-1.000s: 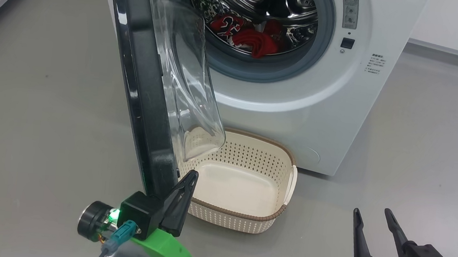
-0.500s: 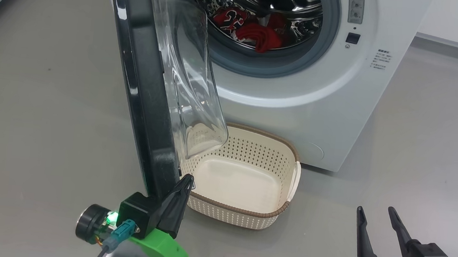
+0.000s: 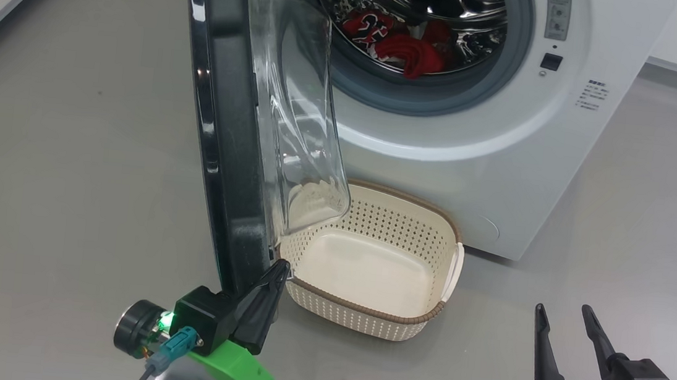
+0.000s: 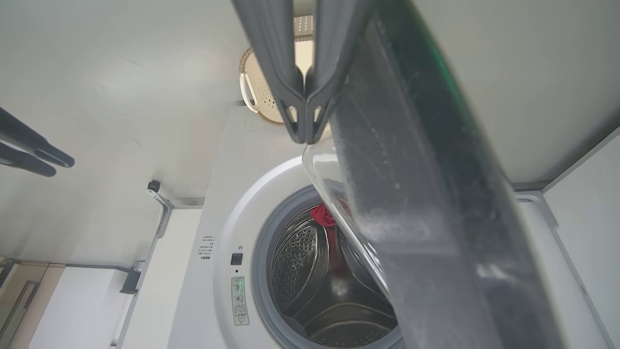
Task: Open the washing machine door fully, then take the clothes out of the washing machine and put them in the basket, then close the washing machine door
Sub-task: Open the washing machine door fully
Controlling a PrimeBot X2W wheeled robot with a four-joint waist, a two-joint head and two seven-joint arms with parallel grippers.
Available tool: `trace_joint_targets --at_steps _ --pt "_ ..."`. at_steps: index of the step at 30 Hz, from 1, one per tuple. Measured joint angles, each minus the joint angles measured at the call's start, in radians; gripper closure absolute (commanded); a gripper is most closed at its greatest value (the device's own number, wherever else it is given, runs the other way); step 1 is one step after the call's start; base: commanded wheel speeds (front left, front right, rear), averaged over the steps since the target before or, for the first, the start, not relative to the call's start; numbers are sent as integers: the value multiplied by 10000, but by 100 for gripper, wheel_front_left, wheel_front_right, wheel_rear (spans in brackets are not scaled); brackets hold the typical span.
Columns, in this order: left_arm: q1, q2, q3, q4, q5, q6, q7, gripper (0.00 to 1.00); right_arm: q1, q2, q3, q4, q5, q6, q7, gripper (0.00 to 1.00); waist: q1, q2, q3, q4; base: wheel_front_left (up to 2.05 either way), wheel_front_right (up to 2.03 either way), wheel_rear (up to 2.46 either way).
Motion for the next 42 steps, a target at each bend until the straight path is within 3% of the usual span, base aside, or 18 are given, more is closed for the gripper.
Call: trace_joint_targets --at_steps 25,42 --pt "54 117 732 15 0 267 -529 100 1 15 -29 -56 -213 127 0 0 0 0 82 1367 0 0 0" --pt "167 523 2293 -40 -105 510 -836 100 -8 38 50 15 -234 351 0 0 0 0 323 1222 0 0 0"
